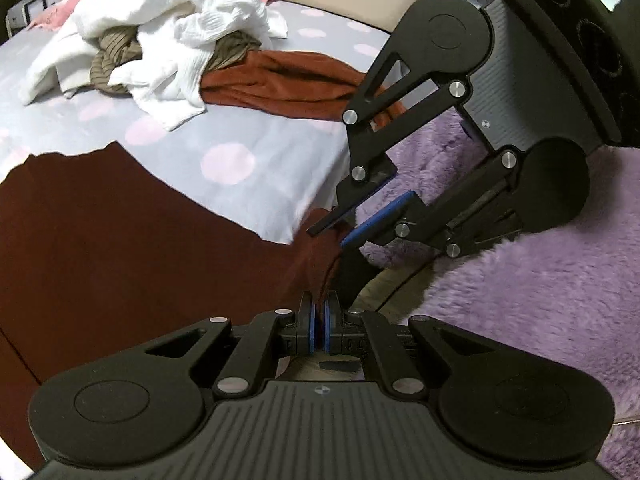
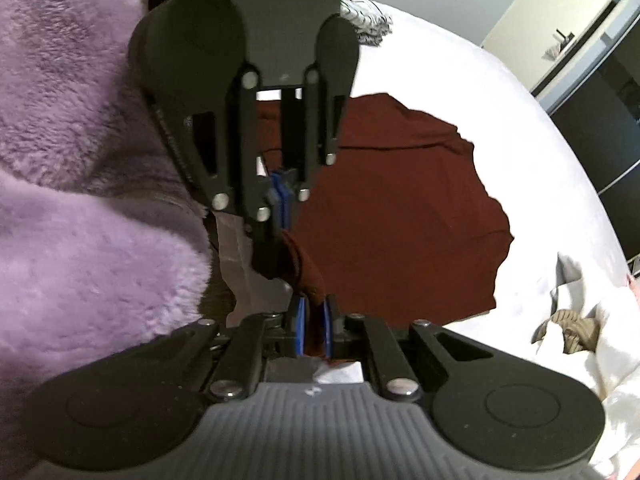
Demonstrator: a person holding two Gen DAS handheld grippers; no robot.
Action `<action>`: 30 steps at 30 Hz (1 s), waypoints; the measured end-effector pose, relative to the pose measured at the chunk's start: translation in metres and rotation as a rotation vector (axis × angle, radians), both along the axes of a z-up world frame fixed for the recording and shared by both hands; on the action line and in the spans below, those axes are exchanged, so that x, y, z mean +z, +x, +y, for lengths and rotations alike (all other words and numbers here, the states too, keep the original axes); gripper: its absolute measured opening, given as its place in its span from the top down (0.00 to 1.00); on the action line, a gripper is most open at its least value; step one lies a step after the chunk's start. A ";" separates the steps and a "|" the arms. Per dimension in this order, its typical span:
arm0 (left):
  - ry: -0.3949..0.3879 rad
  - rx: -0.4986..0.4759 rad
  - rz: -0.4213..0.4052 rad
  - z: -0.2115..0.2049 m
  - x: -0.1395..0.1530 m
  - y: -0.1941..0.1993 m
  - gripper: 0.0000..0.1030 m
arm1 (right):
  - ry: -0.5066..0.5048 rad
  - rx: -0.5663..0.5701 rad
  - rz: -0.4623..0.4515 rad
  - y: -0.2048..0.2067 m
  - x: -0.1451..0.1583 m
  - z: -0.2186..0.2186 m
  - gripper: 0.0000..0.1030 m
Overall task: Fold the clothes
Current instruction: 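Grasp the sweater hem with the left gripper while the right gripper grasps beside it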
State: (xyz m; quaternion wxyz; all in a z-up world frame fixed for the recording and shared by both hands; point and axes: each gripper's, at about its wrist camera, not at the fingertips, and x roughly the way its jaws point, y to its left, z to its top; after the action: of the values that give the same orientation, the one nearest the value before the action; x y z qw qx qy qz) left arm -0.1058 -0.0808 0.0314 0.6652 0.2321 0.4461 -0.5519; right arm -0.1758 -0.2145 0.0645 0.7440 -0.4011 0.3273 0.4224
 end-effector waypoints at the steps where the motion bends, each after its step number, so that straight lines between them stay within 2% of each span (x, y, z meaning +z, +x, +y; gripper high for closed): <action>1: -0.002 0.002 -0.006 -0.001 -0.001 0.004 0.98 | -0.001 -0.003 0.001 0.002 -0.002 0.000 0.90; 8: 0.022 0.033 -0.100 -0.009 0.009 0.057 0.98 | -0.005 -0.050 -0.048 0.042 -0.015 -0.002 0.90; 11: 0.029 0.053 -0.109 -0.011 0.006 0.087 0.98 | 0.004 -0.063 -0.057 0.070 -0.022 -0.007 0.89; 18: -0.011 0.150 -0.055 -0.003 -0.028 0.139 0.98 | 0.052 -0.125 0.008 0.143 -0.055 -0.006 0.90; 22: -0.032 0.179 -0.030 -0.001 -0.042 0.155 0.98 | 0.071 -0.161 0.028 0.163 -0.070 -0.007 0.89; 30: -0.008 0.211 0.023 0.000 -0.067 0.174 0.98 | 0.086 -0.192 0.105 0.190 -0.092 -0.006 0.88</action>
State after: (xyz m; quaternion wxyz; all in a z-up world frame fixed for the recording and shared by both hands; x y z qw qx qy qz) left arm 0.0677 -0.0811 -0.0352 0.7154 0.1747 0.4733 -0.4834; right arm 0.0138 -0.2204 -0.0270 0.7796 -0.3129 0.3842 0.3831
